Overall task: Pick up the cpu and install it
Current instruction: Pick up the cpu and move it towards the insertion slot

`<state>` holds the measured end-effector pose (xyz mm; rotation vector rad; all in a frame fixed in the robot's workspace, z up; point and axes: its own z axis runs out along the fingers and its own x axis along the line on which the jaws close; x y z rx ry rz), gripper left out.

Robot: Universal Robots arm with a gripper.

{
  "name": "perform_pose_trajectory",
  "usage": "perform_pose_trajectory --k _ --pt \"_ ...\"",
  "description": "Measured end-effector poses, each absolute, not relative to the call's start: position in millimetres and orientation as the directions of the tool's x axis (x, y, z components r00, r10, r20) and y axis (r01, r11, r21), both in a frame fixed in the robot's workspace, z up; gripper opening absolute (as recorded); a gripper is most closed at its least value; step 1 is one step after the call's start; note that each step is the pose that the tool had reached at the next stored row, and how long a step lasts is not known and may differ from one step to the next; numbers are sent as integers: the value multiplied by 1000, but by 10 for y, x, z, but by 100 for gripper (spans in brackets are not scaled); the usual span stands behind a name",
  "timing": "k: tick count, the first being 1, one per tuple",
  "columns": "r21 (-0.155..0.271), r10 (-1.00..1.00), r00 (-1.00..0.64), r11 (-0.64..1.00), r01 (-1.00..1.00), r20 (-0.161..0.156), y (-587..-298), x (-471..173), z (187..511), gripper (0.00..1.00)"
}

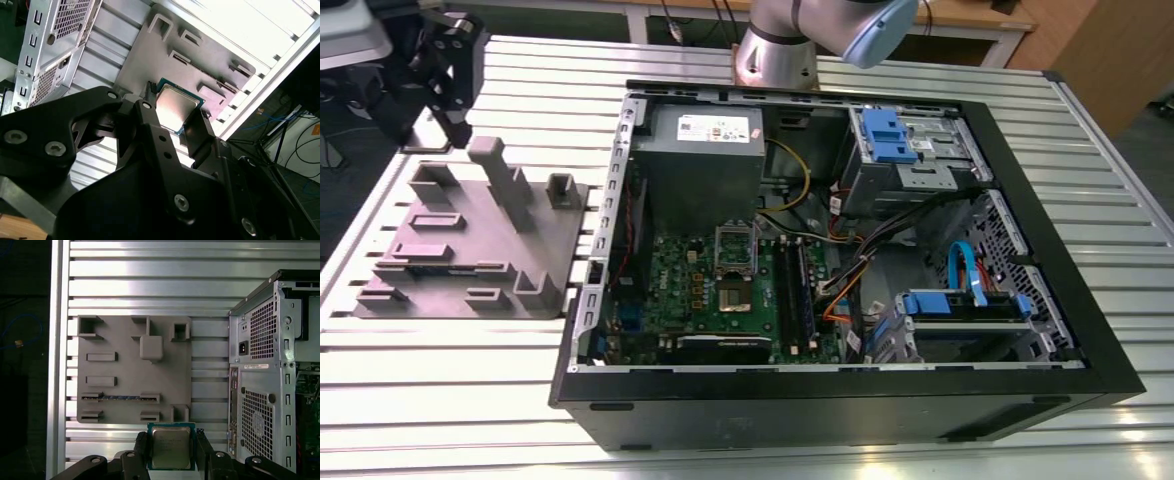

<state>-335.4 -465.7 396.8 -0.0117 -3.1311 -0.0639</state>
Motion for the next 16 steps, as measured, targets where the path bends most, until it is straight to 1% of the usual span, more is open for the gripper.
perform_pose_trajectory --k 16 --pt "41 7 -1000 999 8 10 -4657 -3275 3961 47"
